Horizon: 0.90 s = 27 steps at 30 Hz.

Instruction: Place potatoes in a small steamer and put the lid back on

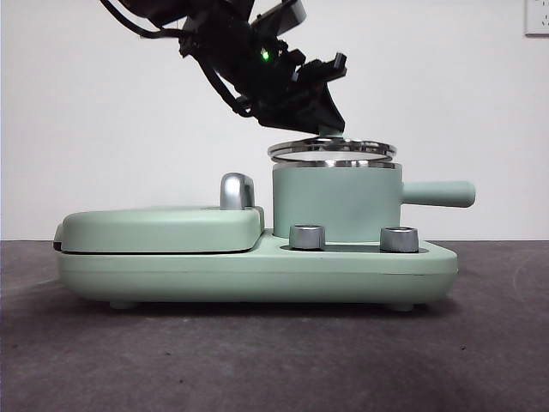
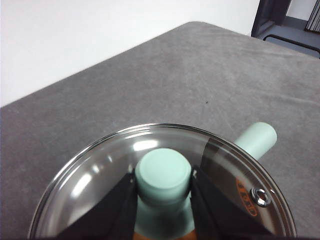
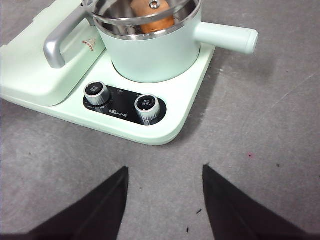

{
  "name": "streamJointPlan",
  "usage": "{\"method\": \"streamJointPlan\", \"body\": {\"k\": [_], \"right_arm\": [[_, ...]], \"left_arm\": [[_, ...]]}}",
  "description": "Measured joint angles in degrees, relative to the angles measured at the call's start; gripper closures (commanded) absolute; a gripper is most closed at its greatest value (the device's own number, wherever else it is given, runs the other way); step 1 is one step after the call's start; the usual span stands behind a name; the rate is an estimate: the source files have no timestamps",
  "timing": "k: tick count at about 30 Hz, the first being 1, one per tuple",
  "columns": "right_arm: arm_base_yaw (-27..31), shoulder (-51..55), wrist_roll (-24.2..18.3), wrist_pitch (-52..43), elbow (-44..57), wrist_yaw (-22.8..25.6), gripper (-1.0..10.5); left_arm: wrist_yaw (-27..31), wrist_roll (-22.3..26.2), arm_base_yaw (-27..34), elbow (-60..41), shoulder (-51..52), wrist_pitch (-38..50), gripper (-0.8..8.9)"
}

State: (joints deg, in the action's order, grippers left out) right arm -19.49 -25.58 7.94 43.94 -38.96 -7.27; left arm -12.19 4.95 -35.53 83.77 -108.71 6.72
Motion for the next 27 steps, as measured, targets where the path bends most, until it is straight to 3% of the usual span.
{"method": "streamJointPlan", "body": {"k": [27], "right_arm": [[0.0,0.0,0.5,0.0,0.0,1.3,7.2]], "left_arm": [[-1.0,0.3,-0.3,1.2,-1.9,-0.9,8.04]]}}
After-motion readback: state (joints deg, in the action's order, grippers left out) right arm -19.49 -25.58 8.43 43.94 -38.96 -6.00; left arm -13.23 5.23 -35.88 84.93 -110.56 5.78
